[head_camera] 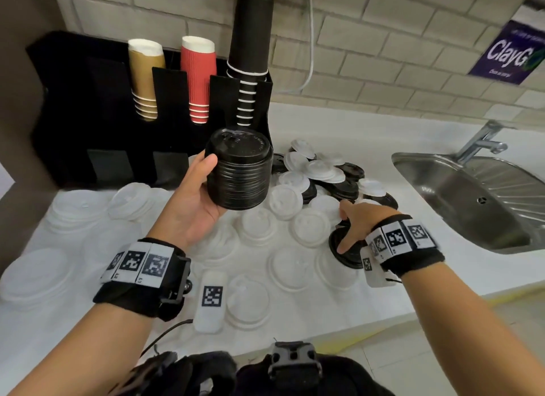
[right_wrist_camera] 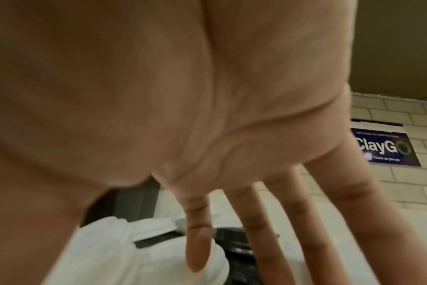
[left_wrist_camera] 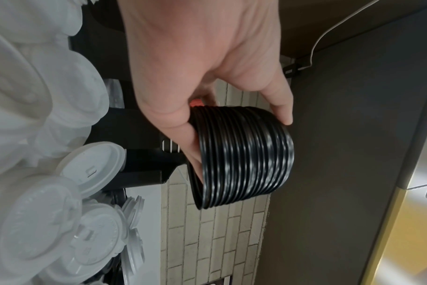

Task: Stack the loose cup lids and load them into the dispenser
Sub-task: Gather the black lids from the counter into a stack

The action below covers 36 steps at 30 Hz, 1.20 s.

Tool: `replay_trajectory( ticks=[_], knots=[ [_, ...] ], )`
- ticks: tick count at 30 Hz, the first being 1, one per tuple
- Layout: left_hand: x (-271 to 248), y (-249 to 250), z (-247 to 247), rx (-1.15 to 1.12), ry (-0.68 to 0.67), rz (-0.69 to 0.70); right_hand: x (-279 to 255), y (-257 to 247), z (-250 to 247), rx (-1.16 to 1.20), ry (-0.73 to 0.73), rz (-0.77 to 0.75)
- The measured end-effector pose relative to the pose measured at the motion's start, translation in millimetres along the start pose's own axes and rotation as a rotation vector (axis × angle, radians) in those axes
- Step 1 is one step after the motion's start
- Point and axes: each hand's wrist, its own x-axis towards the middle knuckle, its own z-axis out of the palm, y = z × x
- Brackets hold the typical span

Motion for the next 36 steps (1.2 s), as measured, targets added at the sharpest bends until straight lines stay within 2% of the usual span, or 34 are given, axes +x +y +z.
replay_trajectory(
  ticks=[10, 14, 16, 18, 20, 23, 25, 31, 36],
  knots=[
    [3.2, -2.8, -3.8, 0.019, -0.018, 0.010, -5.3, -6.6, 8.5, 0.013, -0.017, 0.017],
    [6.0, -3.1, 0.6, 0.038, -0.027, -0.027, -15.4, -6.7, -6.1, 0.000, 0.046, -0.007],
    [8.2, -3.7, 4.7, 0.051, -0.031, -0.050, -25.6, -7.9, -20.4, 0.021, 0.134, -0.050],
    [9.3, -5.4, 8.4, 0.061, -0.038, -0.068, -36.7, -10.9, -37.3, 0.150, 0.203, -0.161],
    [8.1, -8.5, 11.0, 0.067, -0.044, -0.085, -49.2, -16.9, -51.3, 0.422, 0.229, -0.355],
    [2.9, -15.5, 12.1, 0.098, -0.061, -0.097, -69.2, -33.9, -61.2, 0.814, 0.341, -0.634],
    [-1.2, -18.5, 12.2, 0.113, -0.076, -0.102, -76.2, -47.9, -60.2, 0.971, 0.421, -0.741],
    [-8.4, -18.1, 9.7, 0.138, -0.076, -0.089, -69.7, -82.3, -37.8, 1.166, 0.552, -0.749],
    [-14.7, -19.4, 6.9, 0.165, -0.084, -0.087, -63.5, -97.5, -22.7, 1.176, 0.673, -0.738]
  ],
)
